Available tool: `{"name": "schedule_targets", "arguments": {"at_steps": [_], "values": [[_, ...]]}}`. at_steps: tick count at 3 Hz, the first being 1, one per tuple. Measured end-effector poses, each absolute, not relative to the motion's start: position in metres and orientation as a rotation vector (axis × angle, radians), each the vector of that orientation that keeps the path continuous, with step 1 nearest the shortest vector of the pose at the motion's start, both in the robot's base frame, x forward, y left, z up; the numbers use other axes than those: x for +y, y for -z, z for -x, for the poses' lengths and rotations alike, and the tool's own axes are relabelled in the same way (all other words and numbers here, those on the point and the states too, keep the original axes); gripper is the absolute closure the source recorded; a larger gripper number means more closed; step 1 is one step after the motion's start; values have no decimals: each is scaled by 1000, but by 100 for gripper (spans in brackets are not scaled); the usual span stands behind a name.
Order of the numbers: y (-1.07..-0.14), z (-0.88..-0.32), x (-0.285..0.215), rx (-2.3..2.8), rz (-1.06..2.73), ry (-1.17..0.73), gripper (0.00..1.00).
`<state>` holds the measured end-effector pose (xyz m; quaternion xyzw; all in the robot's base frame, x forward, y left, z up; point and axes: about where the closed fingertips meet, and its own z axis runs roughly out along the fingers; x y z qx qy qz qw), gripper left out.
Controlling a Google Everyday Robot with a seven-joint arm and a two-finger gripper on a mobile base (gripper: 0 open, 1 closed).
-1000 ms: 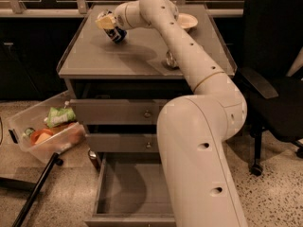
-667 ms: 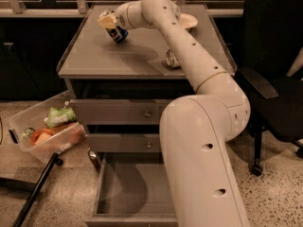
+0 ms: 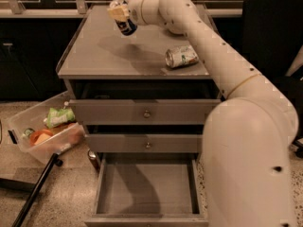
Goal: Place pepsi can into bottom drawer
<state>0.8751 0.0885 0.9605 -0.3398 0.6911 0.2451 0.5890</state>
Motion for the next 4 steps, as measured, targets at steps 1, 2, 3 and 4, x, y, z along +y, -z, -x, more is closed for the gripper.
{"name": "schedule_targets", "arguments": {"at_steps": [1, 2, 3, 4], "values": [[-980, -832, 74, 1549, 771, -628, 100], [-991, -785, 58, 1522, 770, -685, 100], [-996, -737, 39, 1506, 804, -735, 100], [-982, -690, 18, 1559, 847, -784, 100]]}}
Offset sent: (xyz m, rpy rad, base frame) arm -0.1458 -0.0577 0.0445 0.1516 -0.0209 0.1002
